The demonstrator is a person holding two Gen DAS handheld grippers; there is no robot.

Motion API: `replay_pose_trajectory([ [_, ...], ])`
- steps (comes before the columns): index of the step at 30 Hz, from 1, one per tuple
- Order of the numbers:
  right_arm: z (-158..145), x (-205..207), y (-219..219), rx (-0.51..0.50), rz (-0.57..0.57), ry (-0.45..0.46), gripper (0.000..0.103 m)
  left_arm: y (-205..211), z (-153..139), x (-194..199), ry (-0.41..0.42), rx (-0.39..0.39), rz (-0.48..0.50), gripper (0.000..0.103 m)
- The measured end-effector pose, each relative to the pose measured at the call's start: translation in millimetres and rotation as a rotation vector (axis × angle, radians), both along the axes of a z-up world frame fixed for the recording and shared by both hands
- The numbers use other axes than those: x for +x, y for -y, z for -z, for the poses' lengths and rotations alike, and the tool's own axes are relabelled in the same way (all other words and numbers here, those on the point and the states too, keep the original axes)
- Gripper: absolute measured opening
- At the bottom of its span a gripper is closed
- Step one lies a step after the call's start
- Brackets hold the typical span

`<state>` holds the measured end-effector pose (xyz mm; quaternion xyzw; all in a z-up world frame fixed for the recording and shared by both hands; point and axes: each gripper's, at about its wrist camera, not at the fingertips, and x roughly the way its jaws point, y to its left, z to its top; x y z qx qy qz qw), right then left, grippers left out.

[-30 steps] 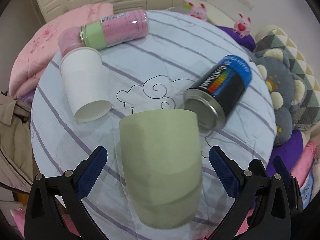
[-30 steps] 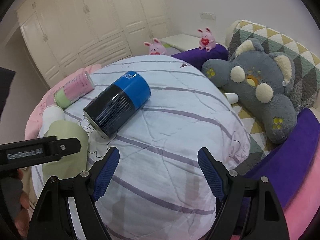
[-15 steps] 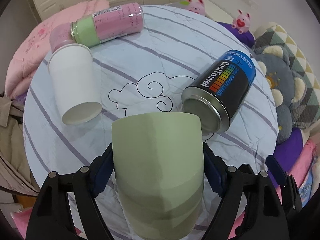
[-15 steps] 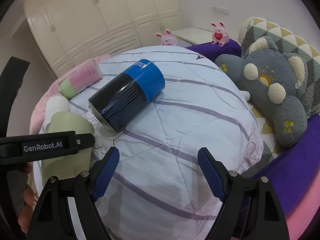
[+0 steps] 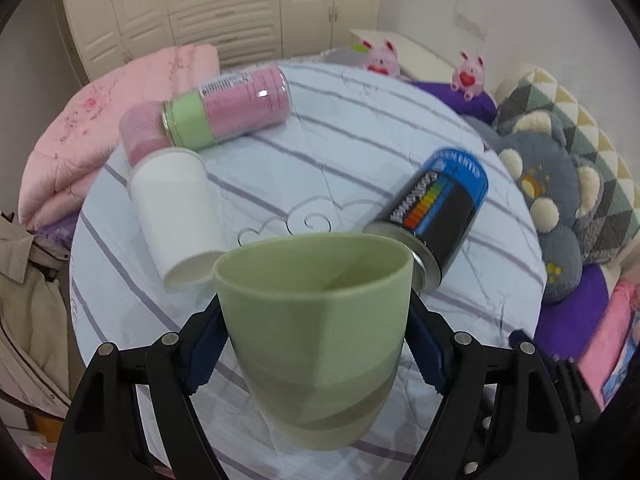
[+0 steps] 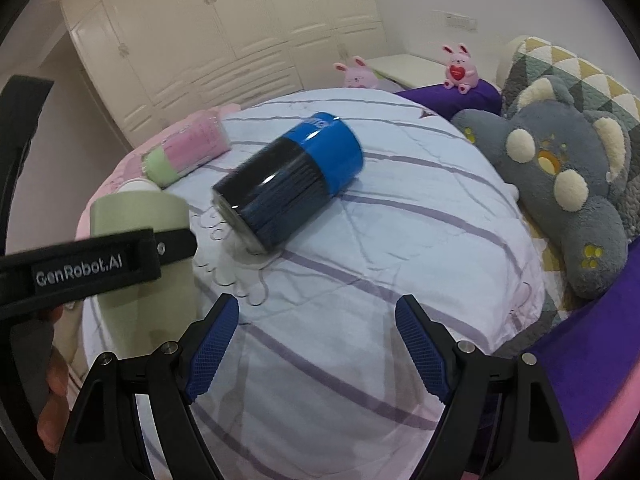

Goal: Flip cup upright
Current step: 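Rotate the held green mug with the right gripper to stand upright, then lower the upright green mug onto the table and open the right gripper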

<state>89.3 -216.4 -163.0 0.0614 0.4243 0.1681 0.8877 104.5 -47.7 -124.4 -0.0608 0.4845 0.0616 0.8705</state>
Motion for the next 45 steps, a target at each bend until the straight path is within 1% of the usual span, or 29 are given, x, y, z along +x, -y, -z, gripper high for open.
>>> replay_pose_trajectory([
  [7, 3.5, 2.2, -13.6, -0.007, -0.013, 0.006, 0.082, -7.2, -9.3, 0.2, 0.080, 0.013, 0.000, 0.081],
  [11, 3.0, 3.4, -17.7, -0.026, -0.005, 0.023, 0.082, -9.0, -7.9, -4.2, 0.101, -0.003, 0.015, 0.080],
  [13, 3.5, 3.8, -19.7, -0.034, -0.006, 0.023, 0.082, -8.6, -6.1, -6.4, 0.102, 0.003, 0.027, 0.081],
  [21, 5.9, 3.3, -25.7, -0.042, -0.009, 0.013, 0.082, -13.4, -4.2, -12.0, 0.101, -0.028, 0.035, 0.081],
  [28, 1.5, -0.9, -30.5, -0.061, -0.002, 0.032, 0.082, -14.8, -4.2, -12.9, 0.094, -0.035, 0.042, 0.081],
  [29, 0.9, -1.0, -30.5, -0.063, 0.001, 0.034, 0.082, -14.9, -4.5, -13.0, 0.093, -0.034, 0.042, 0.081],
  [30, 0.0, -0.9, -30.5, -0.064, 0.003, 0.035, 0.082, -14.8, -5.2, -13.4, 0.094, -0.033, 0.044, 0.087],
  [31, -0.4, -1.2, -30.1, -0.065, 0.004, 0.035, 0.082, -15.3, -6.2, -13.7, 0.095, -0.033, 0.045, 0.095],
  [32, -1.2, -1.5, -30.2, -0.067, 0.005, 0.036, 0.082, -16.1, -8.1, -14.3, 0.099, -0.039, 0.045, 0.098],
  [37, -6.6, -3.7, -31.5, -0.071, 0.012, 0.048, 0.082, -18.2, -14.1, -17.4, 0.115, -0.044, 0.049, 0.100],
  [45, -15.4, -9.2, -36.1, -0.084, 0.014, 0.069, 0.082, -24.6, -20.5, -26.9, 0.132, -0.056, 0.059, 0.100],
])
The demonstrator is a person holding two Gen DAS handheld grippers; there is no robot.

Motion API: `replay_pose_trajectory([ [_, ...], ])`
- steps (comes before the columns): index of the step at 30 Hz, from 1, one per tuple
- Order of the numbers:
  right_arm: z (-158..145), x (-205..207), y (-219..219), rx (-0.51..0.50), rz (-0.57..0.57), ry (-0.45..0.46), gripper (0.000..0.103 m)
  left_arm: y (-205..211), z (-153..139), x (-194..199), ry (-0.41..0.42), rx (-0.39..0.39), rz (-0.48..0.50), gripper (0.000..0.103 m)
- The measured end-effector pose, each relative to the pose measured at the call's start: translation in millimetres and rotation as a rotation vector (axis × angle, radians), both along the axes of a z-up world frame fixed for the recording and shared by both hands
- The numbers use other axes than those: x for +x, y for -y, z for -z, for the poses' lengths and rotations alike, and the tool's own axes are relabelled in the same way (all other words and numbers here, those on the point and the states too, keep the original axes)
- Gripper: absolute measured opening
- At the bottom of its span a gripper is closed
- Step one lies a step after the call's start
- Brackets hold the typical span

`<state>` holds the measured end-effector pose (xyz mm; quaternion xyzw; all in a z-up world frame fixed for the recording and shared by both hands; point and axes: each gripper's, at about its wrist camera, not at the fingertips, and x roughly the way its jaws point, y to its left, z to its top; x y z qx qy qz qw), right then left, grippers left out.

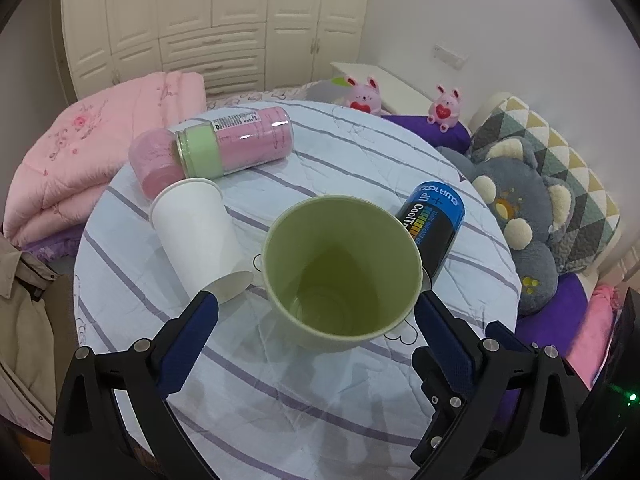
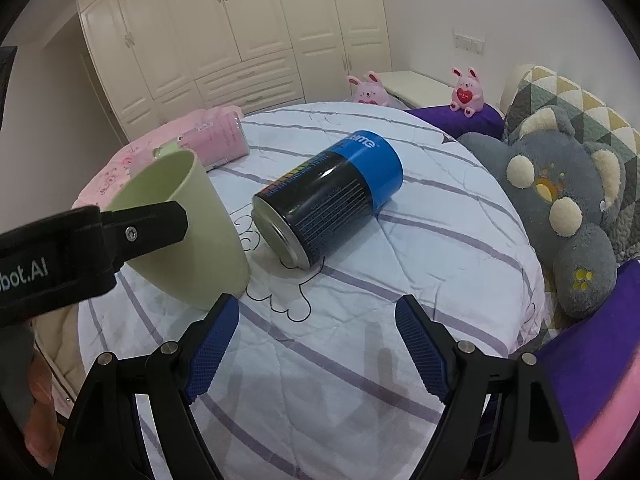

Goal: Flip cup upright
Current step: 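Lower the upright green mug onto the table and open the right gripper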

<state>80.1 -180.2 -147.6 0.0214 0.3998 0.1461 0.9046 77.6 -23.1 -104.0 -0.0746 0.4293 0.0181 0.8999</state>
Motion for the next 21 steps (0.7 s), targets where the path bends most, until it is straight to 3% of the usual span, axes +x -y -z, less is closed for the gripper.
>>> replay_pose_trajectory([
  [12, -29.7, -20.0, -1.8, -0.021, 0.038, 0.064, 0.082, -13.0, -31.2, -32.9, 0.096, -0.031, 0.043, 0.103],
  [16, -44.1, -28.5, -0.4, -0.028, 0.069, 0.101, 0.082, -17.5, -46.6, -51.1, 0.152, -0.001, 0.070, 0.103],
  [21, -63.4, -39.3, 0.6, -0.040, 0.115, 0.161, 0.082, -22.8, -62.6, -77.3, 0.248, 0.100, 0.072, 0.103],
])
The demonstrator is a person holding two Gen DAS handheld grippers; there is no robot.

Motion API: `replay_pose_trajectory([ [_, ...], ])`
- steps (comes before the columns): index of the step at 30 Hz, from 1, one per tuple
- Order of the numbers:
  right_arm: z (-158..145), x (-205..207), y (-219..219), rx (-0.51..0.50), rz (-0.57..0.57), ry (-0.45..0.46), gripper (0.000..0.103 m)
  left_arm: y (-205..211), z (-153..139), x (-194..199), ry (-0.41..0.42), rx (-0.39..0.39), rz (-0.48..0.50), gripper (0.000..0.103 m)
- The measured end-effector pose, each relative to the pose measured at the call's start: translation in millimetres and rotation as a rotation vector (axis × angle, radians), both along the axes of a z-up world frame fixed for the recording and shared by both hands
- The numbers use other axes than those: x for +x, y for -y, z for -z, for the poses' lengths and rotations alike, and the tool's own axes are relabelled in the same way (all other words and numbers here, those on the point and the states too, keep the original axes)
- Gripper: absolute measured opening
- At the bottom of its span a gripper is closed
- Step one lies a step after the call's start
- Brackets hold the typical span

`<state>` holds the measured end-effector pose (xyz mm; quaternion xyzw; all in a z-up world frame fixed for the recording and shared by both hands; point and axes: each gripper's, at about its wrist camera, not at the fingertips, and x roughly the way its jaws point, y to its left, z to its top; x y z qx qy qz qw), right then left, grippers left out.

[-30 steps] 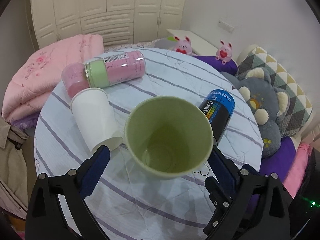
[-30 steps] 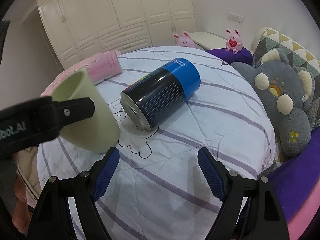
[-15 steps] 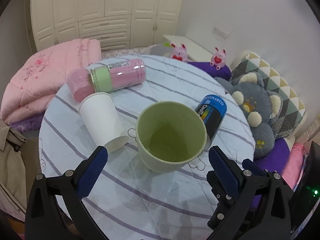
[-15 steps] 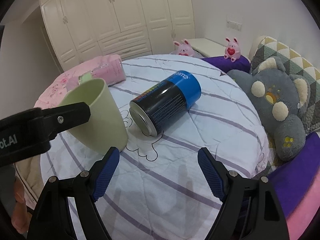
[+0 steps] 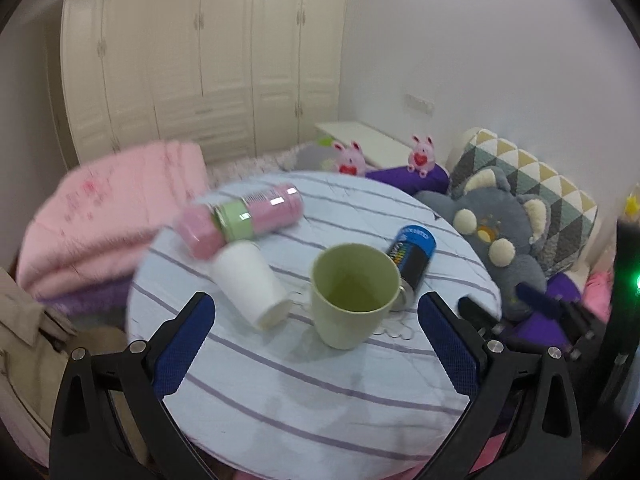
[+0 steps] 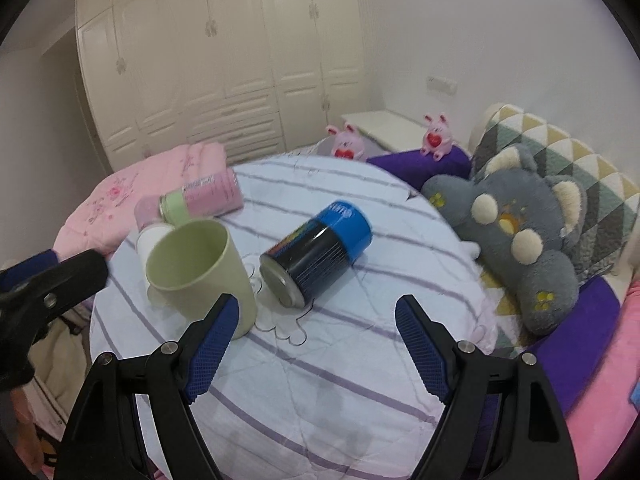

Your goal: Flip cup upright

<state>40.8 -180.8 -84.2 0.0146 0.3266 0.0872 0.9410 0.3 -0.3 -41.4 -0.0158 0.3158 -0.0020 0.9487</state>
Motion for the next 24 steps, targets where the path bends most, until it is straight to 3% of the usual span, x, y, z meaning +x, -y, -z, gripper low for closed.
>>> replay_pose_trajectory([
  [13, -51.4, -50.8, -14.7, 0.002, 0.101, 0.263, 0.082, -25.8, -18.7, -39.8, 0.149, -0.032, 0.028, 0.103],
  [24, -63.7, -66.6, -28.0, -0.018, 0.113, 0.364, 0.082, -35.3, -26.5, -49.7, 0.218, -0.044, 0.044, 0.103],
])
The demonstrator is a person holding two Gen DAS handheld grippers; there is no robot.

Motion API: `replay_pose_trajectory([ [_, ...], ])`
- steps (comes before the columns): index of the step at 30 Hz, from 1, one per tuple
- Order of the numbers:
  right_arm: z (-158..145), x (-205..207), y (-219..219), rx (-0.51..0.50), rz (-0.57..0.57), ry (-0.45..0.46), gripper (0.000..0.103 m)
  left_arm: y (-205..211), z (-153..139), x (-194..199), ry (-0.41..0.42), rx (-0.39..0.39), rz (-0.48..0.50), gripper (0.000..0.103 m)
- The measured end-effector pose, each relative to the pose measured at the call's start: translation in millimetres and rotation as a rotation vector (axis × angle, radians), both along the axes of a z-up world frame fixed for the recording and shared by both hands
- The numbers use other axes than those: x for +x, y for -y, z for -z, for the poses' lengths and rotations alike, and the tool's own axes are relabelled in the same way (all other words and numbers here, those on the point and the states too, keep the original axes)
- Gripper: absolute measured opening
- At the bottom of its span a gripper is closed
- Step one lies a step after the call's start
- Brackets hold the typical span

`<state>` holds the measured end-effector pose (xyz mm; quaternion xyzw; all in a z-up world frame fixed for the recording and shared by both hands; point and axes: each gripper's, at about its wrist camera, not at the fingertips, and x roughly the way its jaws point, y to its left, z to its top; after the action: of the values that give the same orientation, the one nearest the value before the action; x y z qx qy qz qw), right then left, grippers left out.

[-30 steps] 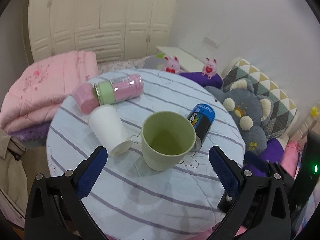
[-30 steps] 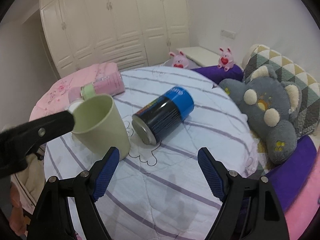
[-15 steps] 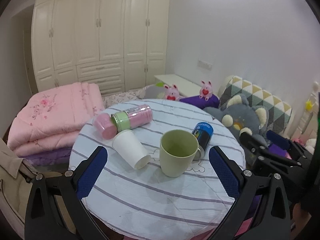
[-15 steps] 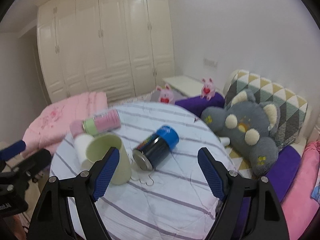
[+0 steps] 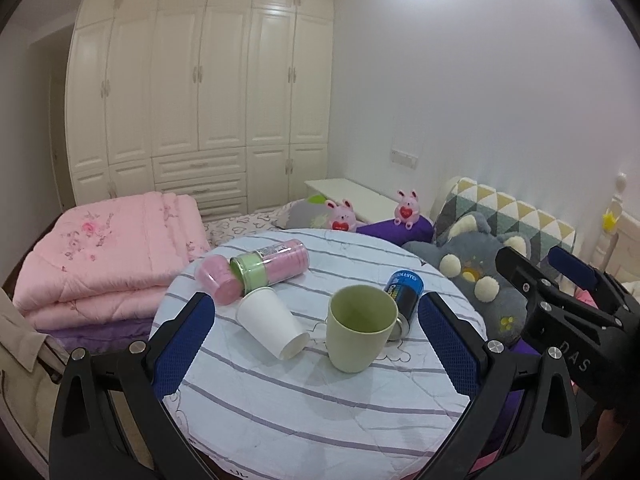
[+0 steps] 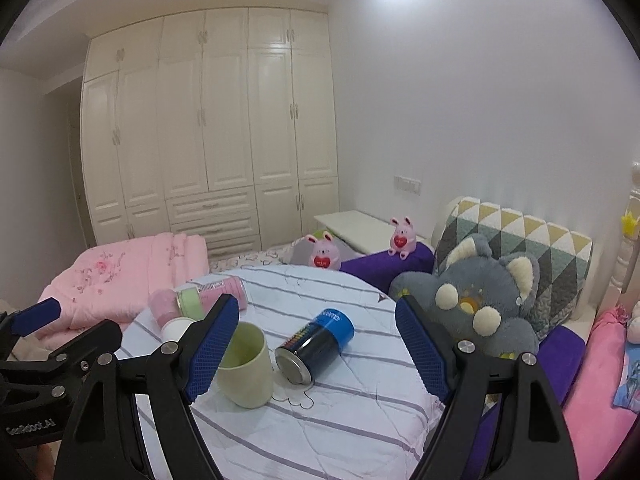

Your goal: Flip cup upright

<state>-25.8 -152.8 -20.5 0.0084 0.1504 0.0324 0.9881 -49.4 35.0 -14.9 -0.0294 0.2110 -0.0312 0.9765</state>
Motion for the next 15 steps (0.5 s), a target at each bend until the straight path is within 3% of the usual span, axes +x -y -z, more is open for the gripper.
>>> replay_pose_trajectory([
  [15, -11.3, -17.2, -10.3, -0.028, 0.026, 0.107, 0.082, -0.7, -9.1, 1.9, 0.055, -0.018, 0.054, 0.103],
])
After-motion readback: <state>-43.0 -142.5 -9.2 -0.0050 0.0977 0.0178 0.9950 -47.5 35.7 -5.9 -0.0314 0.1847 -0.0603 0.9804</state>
